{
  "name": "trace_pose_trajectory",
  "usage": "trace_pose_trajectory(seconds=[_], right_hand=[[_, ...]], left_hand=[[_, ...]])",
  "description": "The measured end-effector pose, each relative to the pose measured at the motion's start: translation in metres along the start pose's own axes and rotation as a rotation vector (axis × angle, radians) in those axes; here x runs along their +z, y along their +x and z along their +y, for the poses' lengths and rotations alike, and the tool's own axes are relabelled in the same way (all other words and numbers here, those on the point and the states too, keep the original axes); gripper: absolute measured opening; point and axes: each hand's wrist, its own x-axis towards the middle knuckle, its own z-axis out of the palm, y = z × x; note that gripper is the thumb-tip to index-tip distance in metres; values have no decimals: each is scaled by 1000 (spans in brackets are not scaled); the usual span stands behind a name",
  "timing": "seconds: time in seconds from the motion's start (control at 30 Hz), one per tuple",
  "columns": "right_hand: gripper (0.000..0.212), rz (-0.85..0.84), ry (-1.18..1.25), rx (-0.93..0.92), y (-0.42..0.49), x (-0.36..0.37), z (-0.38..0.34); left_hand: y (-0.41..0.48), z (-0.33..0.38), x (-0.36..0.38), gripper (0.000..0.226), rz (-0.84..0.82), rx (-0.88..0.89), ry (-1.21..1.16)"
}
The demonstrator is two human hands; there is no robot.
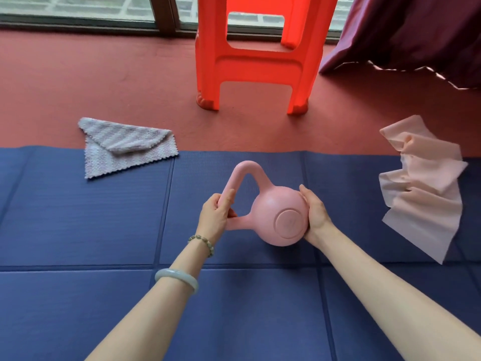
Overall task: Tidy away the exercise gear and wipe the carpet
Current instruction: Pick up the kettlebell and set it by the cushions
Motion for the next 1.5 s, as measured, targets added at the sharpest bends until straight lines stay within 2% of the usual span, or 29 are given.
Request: trace_pose_trajectory(seconds=[0.13,0.3,0.53,0.7,0.93,1.07,1.23,1.4,1.5], right_hand=[[47,-51,-54,24,9,1,-1],[43,-89,-162,177,-1,1,21],[31,-80,-172,302,-106,29,-9],[31,-83,-182,312,-223,41,-88],[27,-31,-131,294,-414,57,-254],[27,18,18,226,-520,58,-346],[43,118,338,114,-644,53,-428],[26,252,518,22,-726,35,-453],[46,277,572,-52,-762,9,-455]], left_hand=[[-3,-13,0,49,92,-55,-12],[-14,-24,-21,54,164,-105,70],[-103,62,-66,52,153,-173,96],[-186,171,-93,51,123,-239,71],[-296,392,-114,45,30,-172,143],[-346,523,-117,40,-60,-72,205],[-412,670,-108,39,-245,121,254],[-463,742,-89,41,-467,259,398],[-487,762,-65,41,-555,320,452]])
